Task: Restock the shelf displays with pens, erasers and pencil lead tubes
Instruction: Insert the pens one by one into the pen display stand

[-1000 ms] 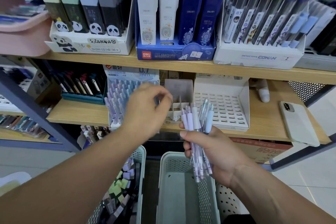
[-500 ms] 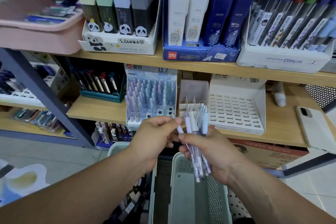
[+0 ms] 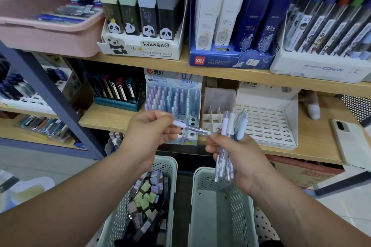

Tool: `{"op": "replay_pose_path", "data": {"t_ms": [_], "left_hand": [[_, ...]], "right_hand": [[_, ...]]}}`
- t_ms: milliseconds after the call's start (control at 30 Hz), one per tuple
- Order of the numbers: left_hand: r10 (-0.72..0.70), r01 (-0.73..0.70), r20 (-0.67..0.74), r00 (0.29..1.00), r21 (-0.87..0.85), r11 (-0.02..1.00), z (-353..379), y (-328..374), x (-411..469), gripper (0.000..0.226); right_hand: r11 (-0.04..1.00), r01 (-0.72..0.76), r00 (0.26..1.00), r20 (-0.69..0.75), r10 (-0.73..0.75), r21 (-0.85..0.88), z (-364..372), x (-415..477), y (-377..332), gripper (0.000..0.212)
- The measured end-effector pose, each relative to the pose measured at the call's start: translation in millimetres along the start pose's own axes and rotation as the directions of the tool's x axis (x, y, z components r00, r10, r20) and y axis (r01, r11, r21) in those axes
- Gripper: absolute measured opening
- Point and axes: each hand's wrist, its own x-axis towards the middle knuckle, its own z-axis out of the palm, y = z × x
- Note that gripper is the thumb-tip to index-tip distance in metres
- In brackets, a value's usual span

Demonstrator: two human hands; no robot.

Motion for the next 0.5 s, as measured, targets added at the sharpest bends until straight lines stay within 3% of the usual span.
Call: {"op": "replay_pose_path", "data": {"t_ms": [100, 200, 267, 367, 500], "left_hand": [[-0.070, 0.053, 0.121, 0.990, 0.141, 0.989, -7.7, 3.1, -0.7, 0.008], [-0.149, 0.049, 0.217, 0.965, 0.409, 0.911, -13.7, 3.3, -4.8, 0.010], [-0.044, -0.103, 0.242, 0.969, 0.558, 0.823, -13.6, -0.3, -8.1, 0.004], [0.121, -0.323, 0.346, 0.930, 0.621, 0.714, -9.8, -5.3, -13.4, 0.008], [0.253, -0.569, 0.512, 0.821, 0.702, 0.427, -7.4, -11.3, -12.2, 0.010]], "right_hand": [[0.999, 0.030, 0.998, -0.062, -0.028, 0.027, -1.6, 4.5, -2.2, 0.012], [0.992, 0.096, 0.991, -0.082, -0.103, -0.078, -1.3, 6.5, -1.4, 0.015], [0.978, 0.136, 0.987, -0.059, -0.147, -0.161, 2.2, 6.1, 0.9, 0.018], [0.946, 0.167, 0.985, -0.003, -0.174, -0.277, 10.1, 4.6, 7.3, 0.030], [0.926, 0.183, 0.983, 0.064, -0.172, -0.331, 19.3, 0.9, 14.4, 0.042]]}}
